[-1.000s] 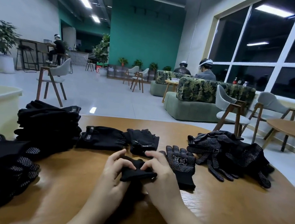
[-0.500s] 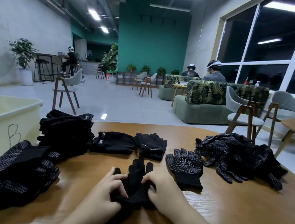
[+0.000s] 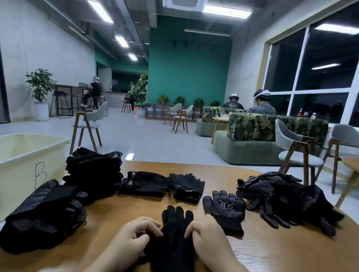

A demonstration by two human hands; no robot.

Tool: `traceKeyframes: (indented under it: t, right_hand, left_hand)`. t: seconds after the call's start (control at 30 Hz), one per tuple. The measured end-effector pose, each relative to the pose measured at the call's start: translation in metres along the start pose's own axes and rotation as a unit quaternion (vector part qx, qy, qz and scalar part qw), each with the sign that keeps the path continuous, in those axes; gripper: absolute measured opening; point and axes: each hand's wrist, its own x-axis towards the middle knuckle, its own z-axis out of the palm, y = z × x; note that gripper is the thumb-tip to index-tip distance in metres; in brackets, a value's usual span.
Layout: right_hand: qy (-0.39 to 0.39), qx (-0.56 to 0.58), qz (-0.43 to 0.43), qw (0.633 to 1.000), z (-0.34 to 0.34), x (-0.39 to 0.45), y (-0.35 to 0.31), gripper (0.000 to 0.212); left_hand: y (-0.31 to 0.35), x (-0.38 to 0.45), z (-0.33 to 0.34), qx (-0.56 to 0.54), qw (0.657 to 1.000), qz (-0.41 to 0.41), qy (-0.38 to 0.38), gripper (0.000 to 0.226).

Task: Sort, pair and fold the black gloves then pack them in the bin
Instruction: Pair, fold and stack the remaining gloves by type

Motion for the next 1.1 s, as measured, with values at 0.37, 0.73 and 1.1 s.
traceKeyframes:
  t: [0.37,0.73,1.1]
  right_hand:
    - [-0.161,-0.103,-0.025,0.981,0.019,0.018,0.003,0.056]
    - [-0.096,-0.050,0.003,0.994,0.016,0.015,0.004,0.046]
    - [0.130,-0.121,0.164,0.970,-0.013,-0.003,0.031,0.037]
  left_hand:
    - [-0.003,0.065,0.028,0.306,0.942,-0.118,0.072,0.008]
    - [-0.012,0.058,0.025,0.106,0.966,-0.062,0.227,0.023]
    - [-0.013,0.032,0.018,0.227,0.962,-0.047,0.143,0.031]
